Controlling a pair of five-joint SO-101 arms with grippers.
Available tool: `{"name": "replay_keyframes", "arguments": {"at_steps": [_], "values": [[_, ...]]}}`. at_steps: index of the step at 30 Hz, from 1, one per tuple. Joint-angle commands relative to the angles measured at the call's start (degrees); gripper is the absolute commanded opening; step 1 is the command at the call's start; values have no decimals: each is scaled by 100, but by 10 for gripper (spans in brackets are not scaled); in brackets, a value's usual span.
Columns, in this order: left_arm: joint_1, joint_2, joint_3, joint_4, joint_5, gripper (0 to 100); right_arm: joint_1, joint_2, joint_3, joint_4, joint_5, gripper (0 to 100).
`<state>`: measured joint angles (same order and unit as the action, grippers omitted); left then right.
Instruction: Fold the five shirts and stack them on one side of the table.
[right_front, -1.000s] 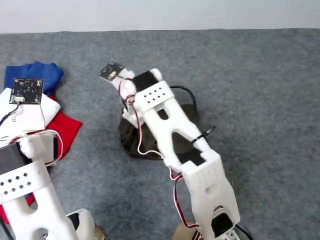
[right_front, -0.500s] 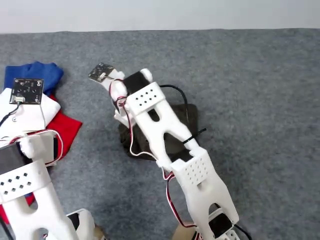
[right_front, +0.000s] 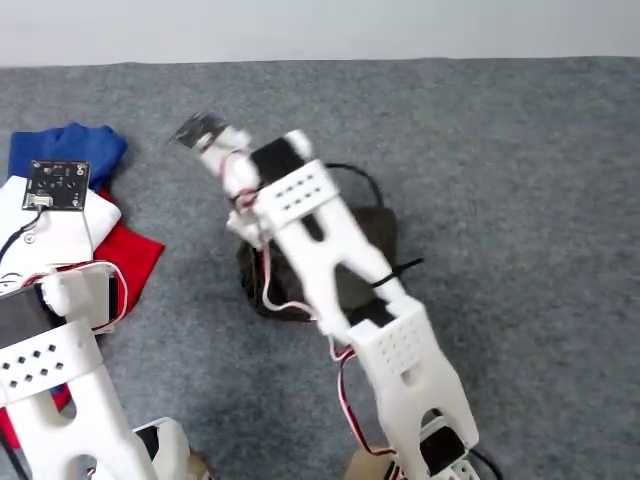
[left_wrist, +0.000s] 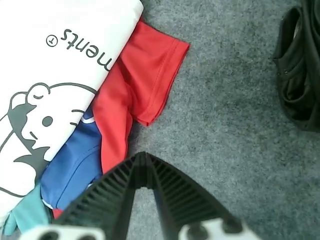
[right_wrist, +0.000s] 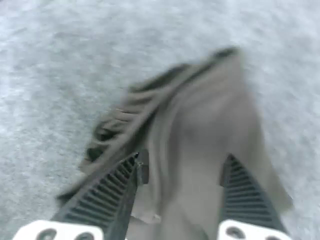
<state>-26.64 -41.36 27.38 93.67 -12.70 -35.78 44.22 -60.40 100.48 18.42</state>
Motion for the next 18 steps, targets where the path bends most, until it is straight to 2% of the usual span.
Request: {"name": "replay_keyframes", "arguments": {"at_steps": [1, 3, 12, 18], "values": [[35, -105, -57, -79, 0, 4, 462, -514, -211, 251, 229, 52], [35, -105, -57, -88, 0, 4, 576, -664, 132, 259, 607, 7], [35, -105, -57, -88, 0, 4, 637, -2176, 3042, 242, 835, 10], [35, -105, -57, -97, 0, 4, 620, -2211, 3807, 31, 844, 10]]}}
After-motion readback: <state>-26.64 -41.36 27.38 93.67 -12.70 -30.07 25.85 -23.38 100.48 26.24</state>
